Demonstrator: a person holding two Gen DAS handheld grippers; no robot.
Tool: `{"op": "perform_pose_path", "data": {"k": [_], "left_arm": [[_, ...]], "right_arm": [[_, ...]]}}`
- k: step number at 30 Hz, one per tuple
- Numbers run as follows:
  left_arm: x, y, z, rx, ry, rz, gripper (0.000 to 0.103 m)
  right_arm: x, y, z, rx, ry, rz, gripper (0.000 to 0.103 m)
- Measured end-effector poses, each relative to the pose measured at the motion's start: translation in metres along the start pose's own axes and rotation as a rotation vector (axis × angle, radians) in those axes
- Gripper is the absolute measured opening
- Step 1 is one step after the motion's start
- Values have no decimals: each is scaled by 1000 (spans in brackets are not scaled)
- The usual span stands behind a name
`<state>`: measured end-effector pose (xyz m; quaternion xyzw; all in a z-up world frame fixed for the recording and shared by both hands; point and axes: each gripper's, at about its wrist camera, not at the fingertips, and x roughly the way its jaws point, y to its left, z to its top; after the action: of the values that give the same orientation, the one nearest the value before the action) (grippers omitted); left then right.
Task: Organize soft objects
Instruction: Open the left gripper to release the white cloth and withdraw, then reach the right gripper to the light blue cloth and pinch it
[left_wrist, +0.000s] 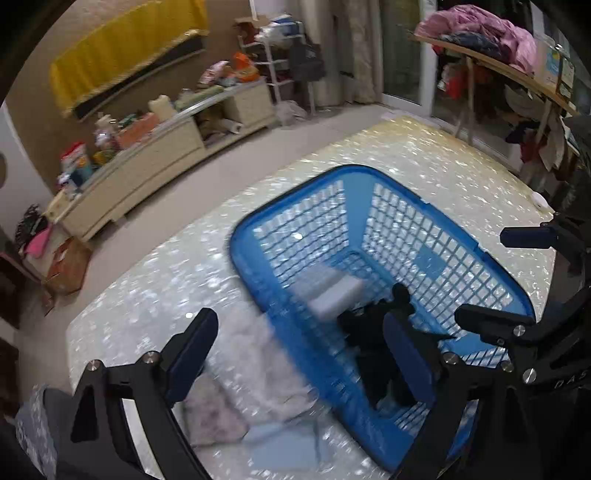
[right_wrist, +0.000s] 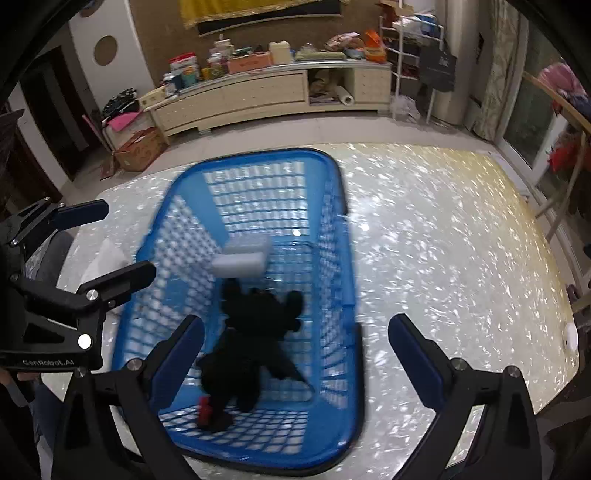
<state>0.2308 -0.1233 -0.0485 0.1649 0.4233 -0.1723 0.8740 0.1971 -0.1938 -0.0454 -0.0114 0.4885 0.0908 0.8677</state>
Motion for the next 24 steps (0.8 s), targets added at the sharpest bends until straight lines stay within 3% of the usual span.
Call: {"op": "perform_pose_path", "data": {"k": [14, 19, 21, 24], "left_arm": [[-80, 86, -97, -244, -10, 180, 94], [-91, 118, -134, -364, -1, 181, 95], [-94, 130, -150, -408, -21, 197, 103], [-94, 136, -169, -403, -15, 238, 103]], "right_arm": [[-14, 102, -4, -162, -30, 95, 100], [-4, 135, -4, -218, -19, 130, 100], [1, 147, -4, -242, -11, 141, 100], [12, 167, -8, -287, 12, 156, 100]]}}
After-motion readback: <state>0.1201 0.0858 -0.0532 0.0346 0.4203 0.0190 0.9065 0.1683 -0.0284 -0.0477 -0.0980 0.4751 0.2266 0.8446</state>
